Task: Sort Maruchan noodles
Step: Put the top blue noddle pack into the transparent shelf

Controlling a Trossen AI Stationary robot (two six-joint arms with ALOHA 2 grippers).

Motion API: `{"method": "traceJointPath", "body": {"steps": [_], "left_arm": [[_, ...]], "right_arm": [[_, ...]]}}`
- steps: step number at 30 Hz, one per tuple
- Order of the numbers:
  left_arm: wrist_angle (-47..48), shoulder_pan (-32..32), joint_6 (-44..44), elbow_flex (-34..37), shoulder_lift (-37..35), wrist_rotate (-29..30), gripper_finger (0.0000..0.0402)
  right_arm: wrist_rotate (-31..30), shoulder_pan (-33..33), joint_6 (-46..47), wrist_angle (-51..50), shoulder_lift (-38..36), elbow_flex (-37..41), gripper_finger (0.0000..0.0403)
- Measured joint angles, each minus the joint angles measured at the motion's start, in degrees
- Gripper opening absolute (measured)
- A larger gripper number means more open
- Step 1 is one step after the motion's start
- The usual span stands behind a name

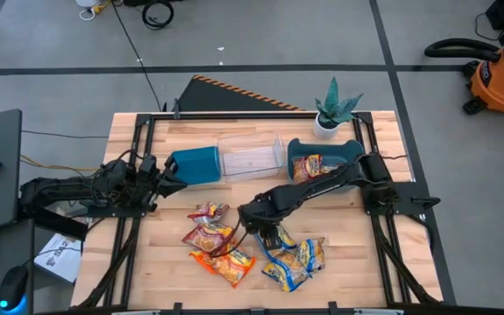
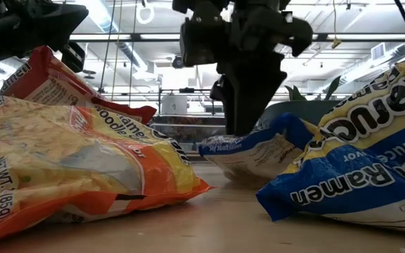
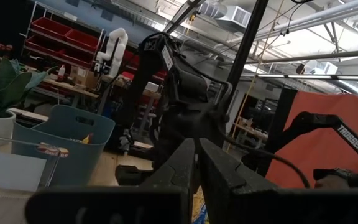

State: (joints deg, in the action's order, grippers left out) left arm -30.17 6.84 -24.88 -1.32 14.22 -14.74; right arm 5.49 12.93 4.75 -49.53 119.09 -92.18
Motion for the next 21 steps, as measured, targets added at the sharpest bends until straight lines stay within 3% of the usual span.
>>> {"method": "traceJointPath", "body": {"steps": [7,21], "left_arm": [[0.0,0.0,0.0,0.0,0.0,0.0,0.0027],[0.0,0.0,0.0,0.0,0.0,0.0,0.0027]], "right_arm": [[-5.2,-0.3,-3.3,-0.7,-0.4,0.1,0.0108],[-6.1,-5.0,-6.5,-4.4,-0.6,0.2,0.0007]]}}
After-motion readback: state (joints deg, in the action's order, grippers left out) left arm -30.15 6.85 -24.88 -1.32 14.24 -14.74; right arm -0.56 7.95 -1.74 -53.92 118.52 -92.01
